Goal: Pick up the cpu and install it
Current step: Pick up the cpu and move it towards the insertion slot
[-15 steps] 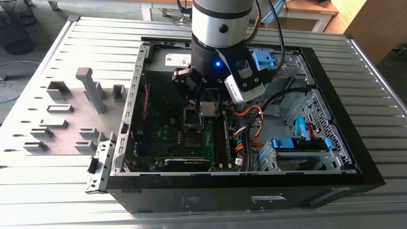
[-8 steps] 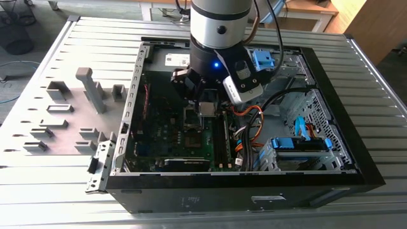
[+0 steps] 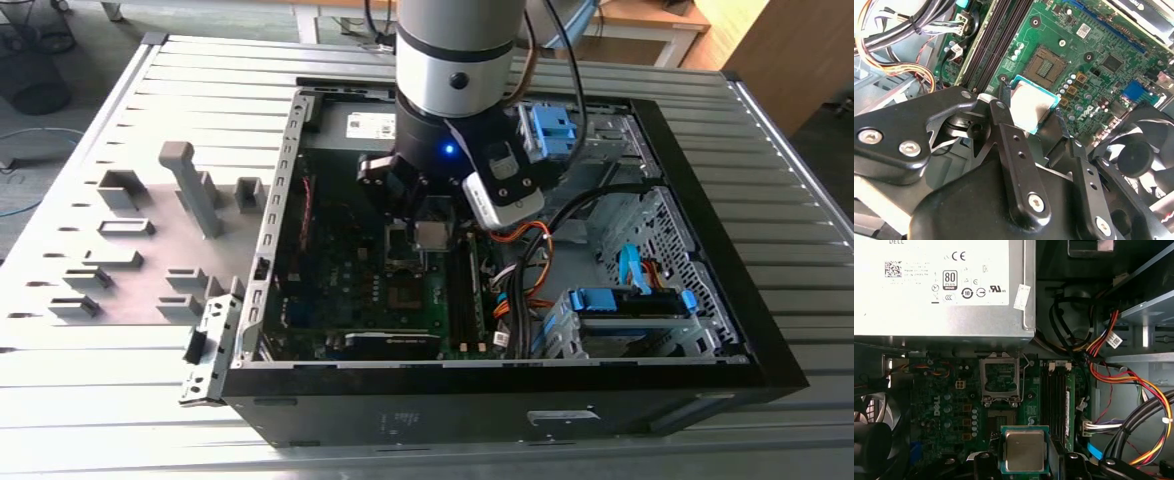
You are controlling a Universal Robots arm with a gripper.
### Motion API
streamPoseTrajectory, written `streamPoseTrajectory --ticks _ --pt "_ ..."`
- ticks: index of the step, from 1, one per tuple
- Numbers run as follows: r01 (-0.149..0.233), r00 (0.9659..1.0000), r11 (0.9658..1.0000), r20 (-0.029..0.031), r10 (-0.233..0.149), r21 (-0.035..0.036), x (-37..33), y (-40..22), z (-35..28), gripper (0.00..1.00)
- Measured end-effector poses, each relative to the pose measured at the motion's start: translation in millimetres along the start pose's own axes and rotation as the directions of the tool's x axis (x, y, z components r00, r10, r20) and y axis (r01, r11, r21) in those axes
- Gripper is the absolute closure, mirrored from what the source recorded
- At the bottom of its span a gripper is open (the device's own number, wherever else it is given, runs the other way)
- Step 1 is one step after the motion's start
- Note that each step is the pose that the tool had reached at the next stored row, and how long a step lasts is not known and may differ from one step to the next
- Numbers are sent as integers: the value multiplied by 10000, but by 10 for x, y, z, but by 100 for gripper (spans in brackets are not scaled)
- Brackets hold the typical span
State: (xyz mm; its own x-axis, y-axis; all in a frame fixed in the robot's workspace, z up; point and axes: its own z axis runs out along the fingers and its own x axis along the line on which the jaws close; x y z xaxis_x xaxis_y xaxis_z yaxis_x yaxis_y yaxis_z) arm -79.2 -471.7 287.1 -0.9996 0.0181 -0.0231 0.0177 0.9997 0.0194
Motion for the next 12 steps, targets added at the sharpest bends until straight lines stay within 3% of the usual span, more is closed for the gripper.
streamPoseTrajectory --ticks 8,12 --pt "0 10000 10000 0 0 0 10 -53 59 53" --pt "0 10000 10000 0 0 0 14 -59 126 53"
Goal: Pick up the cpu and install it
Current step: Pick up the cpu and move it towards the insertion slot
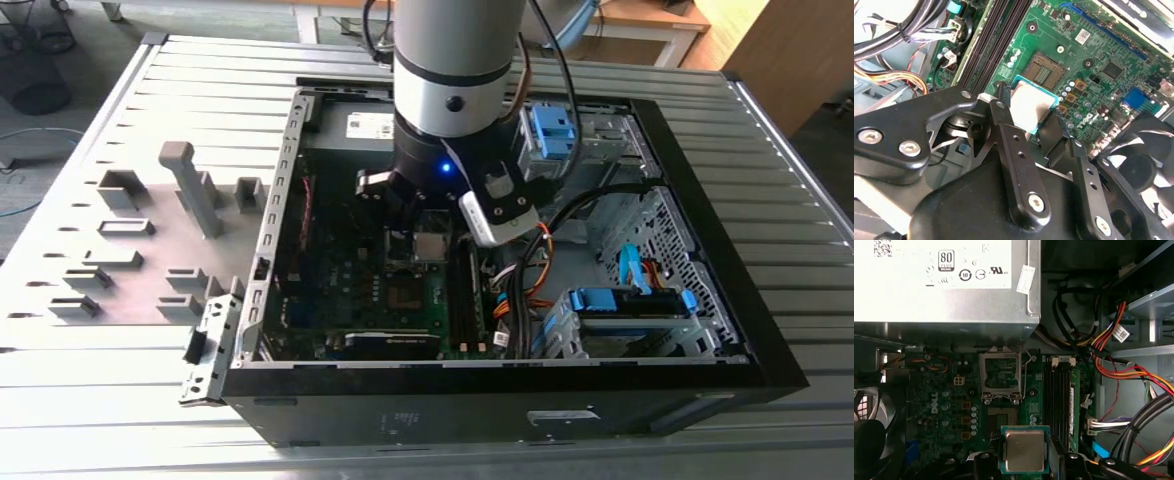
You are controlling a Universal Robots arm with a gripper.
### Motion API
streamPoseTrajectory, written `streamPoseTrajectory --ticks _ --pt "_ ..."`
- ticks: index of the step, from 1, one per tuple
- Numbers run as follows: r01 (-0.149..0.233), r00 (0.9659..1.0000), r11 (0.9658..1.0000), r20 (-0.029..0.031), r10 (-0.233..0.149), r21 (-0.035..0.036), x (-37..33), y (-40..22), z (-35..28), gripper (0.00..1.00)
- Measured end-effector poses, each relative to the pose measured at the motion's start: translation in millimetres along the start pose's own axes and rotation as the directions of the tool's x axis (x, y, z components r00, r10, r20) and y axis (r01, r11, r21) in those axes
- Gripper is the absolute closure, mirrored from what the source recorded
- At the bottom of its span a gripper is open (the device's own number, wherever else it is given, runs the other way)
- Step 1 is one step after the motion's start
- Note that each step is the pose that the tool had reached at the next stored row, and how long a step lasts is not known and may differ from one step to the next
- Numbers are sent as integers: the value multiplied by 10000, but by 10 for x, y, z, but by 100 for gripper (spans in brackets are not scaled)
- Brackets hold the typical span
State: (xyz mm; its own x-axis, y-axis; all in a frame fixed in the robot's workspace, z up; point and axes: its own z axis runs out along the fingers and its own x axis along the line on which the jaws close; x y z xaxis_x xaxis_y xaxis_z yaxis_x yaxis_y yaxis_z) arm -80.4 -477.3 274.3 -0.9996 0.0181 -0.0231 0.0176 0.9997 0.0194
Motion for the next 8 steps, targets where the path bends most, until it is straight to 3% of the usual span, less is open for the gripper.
streamPoseTrajectory --ticks 8 --pt "-1 10000 10000 0 1 1 29 -5 121 53"
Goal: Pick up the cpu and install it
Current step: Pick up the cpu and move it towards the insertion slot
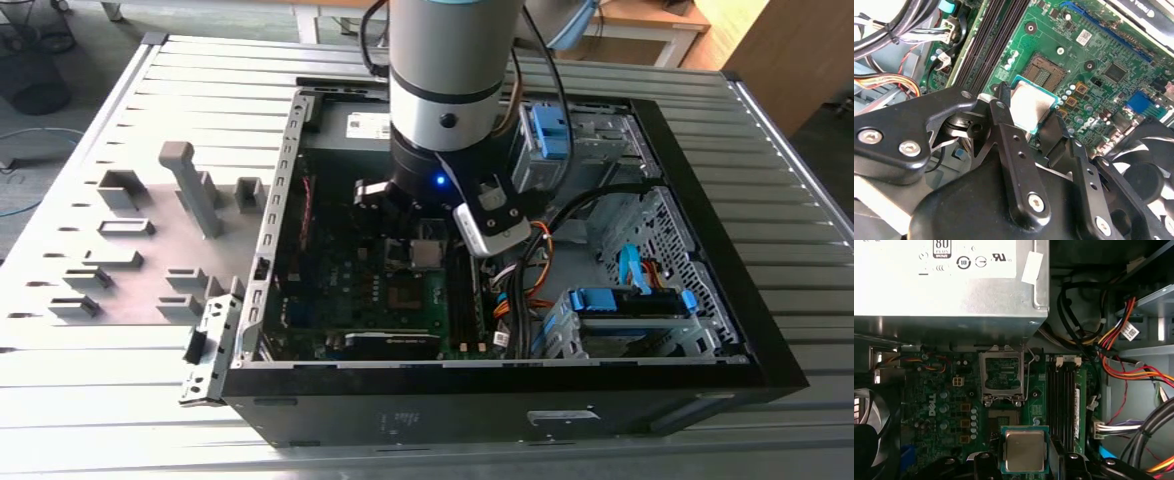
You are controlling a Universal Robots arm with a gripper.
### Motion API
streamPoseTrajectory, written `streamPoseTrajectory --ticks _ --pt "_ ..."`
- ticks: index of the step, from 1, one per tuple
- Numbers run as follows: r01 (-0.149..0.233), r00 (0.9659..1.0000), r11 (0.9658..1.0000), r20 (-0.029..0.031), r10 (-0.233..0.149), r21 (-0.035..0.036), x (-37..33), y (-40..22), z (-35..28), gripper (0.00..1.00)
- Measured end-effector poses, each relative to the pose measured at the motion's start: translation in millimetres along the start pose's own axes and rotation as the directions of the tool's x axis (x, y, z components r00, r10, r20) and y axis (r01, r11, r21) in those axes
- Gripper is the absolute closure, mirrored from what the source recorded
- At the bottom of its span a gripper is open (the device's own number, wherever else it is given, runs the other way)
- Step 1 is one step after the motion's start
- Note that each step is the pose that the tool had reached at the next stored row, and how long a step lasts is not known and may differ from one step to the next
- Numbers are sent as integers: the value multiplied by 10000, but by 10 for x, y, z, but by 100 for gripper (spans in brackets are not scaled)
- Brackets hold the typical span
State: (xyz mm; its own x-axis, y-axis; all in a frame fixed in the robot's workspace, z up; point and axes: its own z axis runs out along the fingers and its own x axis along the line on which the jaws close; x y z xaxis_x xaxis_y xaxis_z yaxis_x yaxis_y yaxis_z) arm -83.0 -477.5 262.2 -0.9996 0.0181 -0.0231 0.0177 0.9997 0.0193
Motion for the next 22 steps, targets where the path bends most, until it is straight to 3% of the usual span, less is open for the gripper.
streamPoseTrajectory --ticks 9,22 --pt "0 10000 10000 0 0 -1 62 -2 71 53" --pt "0 10000 10000 0 0 1 68 -3 88 53"
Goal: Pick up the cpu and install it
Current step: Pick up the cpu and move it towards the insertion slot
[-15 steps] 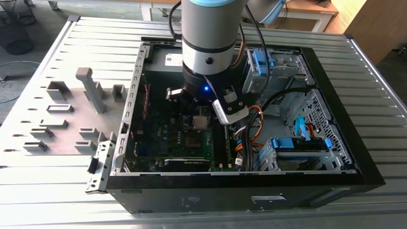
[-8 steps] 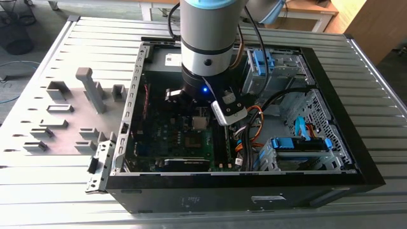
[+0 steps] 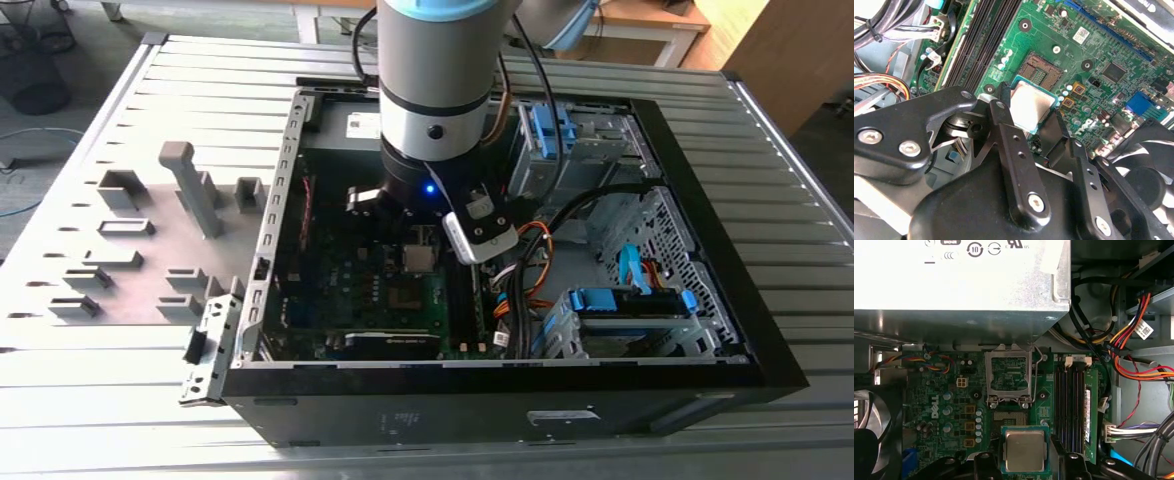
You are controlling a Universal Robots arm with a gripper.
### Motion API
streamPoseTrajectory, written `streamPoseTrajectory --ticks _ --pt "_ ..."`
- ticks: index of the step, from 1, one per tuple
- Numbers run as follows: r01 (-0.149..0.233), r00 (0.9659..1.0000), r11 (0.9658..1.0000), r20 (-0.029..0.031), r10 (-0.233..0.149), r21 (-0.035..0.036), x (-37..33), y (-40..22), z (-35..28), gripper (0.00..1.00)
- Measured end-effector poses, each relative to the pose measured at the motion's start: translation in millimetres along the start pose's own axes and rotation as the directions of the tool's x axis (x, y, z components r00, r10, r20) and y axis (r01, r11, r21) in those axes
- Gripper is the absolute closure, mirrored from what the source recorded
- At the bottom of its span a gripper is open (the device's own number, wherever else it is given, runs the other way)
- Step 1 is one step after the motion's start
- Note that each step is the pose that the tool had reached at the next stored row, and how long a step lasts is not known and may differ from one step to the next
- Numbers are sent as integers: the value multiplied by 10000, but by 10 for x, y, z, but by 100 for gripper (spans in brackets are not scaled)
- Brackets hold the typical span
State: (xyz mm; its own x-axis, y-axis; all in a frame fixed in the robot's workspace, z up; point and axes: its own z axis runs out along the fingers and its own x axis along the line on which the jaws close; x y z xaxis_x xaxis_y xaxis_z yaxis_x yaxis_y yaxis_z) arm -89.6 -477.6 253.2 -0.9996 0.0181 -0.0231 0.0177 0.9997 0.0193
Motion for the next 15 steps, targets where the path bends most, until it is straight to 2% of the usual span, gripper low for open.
streamPoseTrajectory --ticks 8,15 --pt "0 10000 10000 1 0 -2 1 0 4 53" --pt "-1 10000 10000 1 1 -1 26 -1 62 53"
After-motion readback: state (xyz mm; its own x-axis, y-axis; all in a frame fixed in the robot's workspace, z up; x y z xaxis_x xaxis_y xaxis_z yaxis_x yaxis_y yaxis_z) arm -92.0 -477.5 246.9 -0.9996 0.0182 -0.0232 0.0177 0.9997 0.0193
